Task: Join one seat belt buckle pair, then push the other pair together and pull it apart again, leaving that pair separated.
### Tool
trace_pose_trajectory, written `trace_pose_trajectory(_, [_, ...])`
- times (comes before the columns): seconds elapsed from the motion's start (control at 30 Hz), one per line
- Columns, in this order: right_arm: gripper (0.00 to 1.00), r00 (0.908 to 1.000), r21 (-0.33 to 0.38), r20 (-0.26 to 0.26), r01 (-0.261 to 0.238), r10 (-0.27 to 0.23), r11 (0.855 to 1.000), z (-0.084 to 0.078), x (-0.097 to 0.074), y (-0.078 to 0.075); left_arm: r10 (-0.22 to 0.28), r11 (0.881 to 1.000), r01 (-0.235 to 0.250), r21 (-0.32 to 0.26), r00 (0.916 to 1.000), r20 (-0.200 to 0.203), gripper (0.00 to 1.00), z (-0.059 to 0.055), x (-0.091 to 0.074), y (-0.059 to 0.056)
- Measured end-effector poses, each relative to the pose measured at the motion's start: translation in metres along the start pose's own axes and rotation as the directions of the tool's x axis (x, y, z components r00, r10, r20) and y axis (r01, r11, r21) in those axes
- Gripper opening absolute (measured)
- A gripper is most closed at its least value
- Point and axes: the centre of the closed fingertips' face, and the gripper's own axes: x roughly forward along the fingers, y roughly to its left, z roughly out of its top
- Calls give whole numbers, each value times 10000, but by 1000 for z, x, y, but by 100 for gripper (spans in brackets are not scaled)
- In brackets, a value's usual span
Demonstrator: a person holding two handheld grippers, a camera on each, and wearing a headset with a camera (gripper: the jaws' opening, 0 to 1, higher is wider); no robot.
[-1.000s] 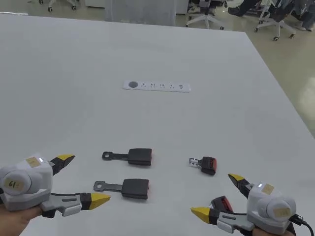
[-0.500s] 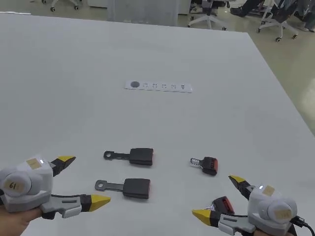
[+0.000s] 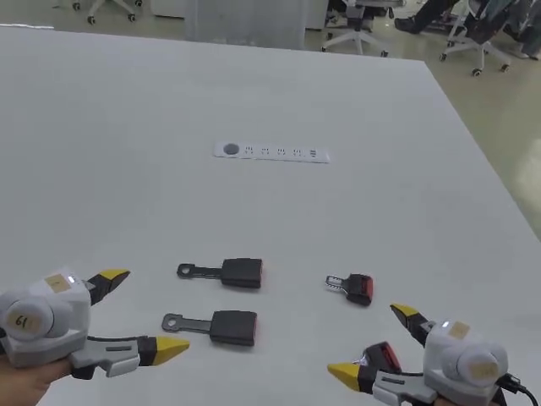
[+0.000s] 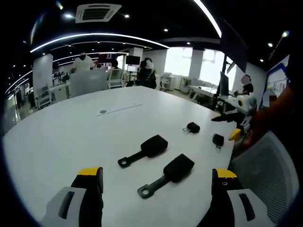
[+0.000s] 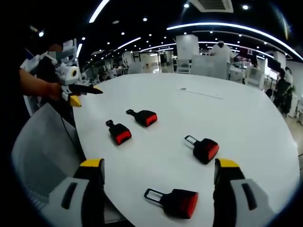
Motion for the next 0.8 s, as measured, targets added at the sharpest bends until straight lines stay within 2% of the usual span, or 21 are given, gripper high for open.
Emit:
trace_pose_trajectory(0.47, [97,10000,-54,9,26,-26,10000,0,-3,-2,54,10000,-54,-39,10000,37,98,-1,-1,-2])
trace_pose_trajectory(0.8, [97,9998,-43,-46,-182,182,9998,-2,-2,3,112,9999,-112,-121,9999,69,98,-4,-2,-4])
